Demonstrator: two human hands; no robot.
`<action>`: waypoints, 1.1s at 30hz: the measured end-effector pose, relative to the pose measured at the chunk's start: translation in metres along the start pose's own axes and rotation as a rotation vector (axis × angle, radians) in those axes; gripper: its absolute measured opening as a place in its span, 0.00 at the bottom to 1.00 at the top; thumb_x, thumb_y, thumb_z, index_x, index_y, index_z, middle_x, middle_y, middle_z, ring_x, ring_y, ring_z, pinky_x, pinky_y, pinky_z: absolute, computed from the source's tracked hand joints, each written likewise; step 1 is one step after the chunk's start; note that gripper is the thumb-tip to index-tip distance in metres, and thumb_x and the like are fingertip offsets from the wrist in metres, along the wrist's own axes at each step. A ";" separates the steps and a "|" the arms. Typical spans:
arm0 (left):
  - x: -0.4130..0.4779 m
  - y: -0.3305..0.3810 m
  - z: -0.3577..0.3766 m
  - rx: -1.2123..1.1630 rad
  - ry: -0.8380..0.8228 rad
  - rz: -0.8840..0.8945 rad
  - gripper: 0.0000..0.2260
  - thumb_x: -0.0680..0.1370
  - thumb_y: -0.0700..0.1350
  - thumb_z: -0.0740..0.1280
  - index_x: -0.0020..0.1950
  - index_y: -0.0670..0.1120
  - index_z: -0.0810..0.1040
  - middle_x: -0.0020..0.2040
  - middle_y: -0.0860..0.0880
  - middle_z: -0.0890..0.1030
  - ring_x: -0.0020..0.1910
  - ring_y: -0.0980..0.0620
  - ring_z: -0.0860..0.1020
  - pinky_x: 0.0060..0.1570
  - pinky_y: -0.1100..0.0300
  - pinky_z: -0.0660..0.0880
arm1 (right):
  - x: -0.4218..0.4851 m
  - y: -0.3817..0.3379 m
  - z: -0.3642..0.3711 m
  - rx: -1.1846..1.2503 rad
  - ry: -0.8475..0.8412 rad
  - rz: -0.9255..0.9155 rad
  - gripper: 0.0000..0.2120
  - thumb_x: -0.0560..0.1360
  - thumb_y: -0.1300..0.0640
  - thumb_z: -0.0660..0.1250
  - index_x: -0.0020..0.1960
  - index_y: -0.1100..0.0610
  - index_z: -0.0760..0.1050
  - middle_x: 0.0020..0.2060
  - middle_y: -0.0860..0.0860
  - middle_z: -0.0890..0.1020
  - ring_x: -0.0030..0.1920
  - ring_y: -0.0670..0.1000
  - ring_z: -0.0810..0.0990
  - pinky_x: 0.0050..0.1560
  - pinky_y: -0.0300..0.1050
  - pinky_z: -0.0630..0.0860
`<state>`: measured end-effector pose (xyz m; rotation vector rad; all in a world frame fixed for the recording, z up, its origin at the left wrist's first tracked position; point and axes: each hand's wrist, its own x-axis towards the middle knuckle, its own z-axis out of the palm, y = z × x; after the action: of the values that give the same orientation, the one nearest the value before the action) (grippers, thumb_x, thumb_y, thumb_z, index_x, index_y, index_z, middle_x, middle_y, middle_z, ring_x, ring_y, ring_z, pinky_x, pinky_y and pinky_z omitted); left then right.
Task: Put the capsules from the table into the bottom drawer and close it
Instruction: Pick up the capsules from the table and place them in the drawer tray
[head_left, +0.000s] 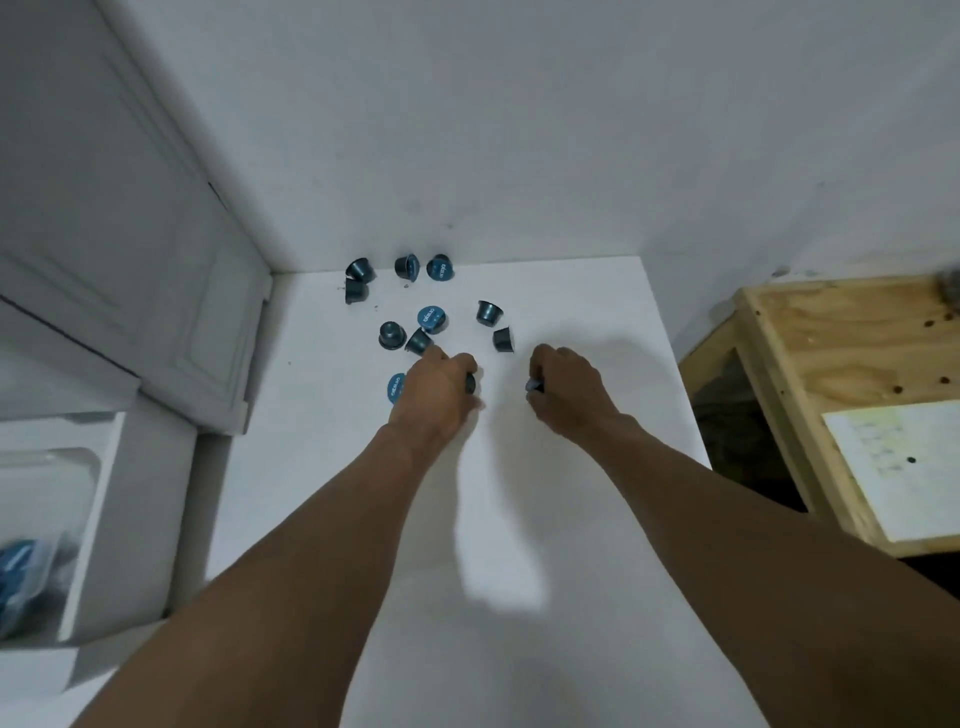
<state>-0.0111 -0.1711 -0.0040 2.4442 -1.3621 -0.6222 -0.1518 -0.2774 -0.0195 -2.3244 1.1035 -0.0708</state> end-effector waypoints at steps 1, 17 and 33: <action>-0.010 0.004 -0.004 0.007 0.014 0.011 0.17 0.74 0.46 0.71 0.62 0.44 0.76 0.57 0.41 0.72 0.54 0.42 0.75 0.52 0.58 0.70 | -0.009 -0.005 -0.006 -0.004 0.016 -0.015 0.02 0.73 0.62 0.61 0.46 0.58 0.70 0.42 0.55 0.75 0.41 0.57 0.74 0.39 0.45 0.67; -0.248 0.039 -0.083 -0.204 0.466 0.005 0.22 0.69 0.48 0.75 0.60 0.48 0.75 0.54 0.49 0.77 0.51 0.49 0.75 0.50 0.59 0.70 | -0.210 -0.112 -0.078 0.156 0.209 -0.268 0.16 0.70 0.58 0.65 0.57 0.56 0.76 0.50 0.51 0.80 0.49 0.54 0.78 0.46 0.40 0.70; -0.391 -0.095 -0.182 -0.257 0.739 -0.041 0.17 0.66 0.46 0.78 0.53 0.45 0.80 0.45 0.47 0.82 0.43 0.50 0.80 0.49 0.53 0.78 | -0.272 -0.298 -0.014 0.289 0.210 -0.523 0.15 0.67 0.62 0.72 0.51 0.51 0.75 0.47 0.47 0.78 0.45 0.49 0.77 0.44 0.38 0.72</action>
<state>-0.0336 0.2175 0.2044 2.1536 -0.8659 0.1110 -0.1268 0.0646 0.1934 -2.3089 0.5030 -0.6378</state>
